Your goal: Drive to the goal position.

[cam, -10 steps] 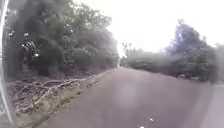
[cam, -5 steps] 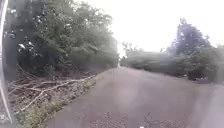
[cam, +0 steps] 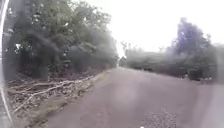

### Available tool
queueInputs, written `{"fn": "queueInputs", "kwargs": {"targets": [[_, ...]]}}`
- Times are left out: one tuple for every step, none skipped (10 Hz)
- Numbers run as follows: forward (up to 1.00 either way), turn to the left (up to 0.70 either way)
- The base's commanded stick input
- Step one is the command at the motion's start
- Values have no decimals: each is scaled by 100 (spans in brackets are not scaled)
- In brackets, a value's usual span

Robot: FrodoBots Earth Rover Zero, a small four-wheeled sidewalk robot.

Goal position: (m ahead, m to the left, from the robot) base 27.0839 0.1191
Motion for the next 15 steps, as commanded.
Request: {"fn": "queueInputs", "kwargs": {"targets": [[70,-27],[70,1],[70,1],[70,1],[70,1],[70,0],[70,-10],[70,-34],[70,-34],[70,-33],[70,-33],[70,1],[70,1],[70,1],[70,1]]}}
